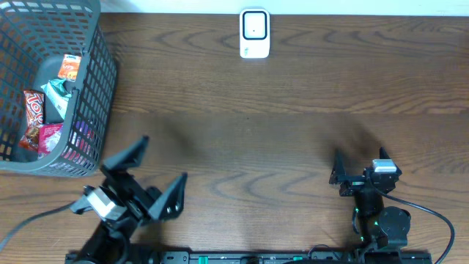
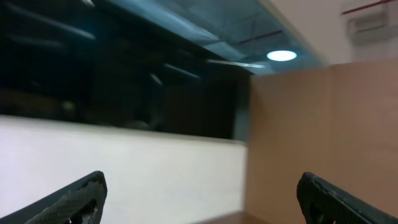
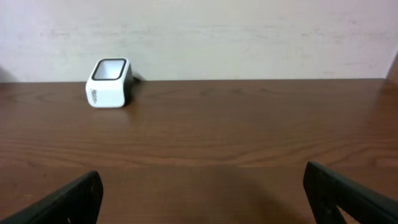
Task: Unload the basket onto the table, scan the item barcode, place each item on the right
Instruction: 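Reach left gripper into basket and grasp pink-purple wipes pack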
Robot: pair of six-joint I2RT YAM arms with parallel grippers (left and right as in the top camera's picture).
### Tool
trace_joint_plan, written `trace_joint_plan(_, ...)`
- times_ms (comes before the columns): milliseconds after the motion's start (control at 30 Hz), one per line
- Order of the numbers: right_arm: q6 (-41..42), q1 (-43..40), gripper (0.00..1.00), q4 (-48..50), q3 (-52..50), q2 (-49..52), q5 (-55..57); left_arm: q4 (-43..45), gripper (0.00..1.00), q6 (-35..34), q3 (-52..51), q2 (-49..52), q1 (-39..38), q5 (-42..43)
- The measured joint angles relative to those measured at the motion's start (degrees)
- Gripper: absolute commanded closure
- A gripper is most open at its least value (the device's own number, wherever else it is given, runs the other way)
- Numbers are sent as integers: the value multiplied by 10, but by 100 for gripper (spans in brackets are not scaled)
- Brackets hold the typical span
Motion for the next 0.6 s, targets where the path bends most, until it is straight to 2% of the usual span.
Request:
trace_joint_plan(233,0,0,1,0,0,2,0,-15,2,71,161,187,0,-48)
trace_joint_plan(433,0,0,1,0,0,2,0,-184,2,109,357,353,20,-133)
trace_joint_plan(600,0,0,1,0,0,2,0,-327,2,163,529,490,71,-214)
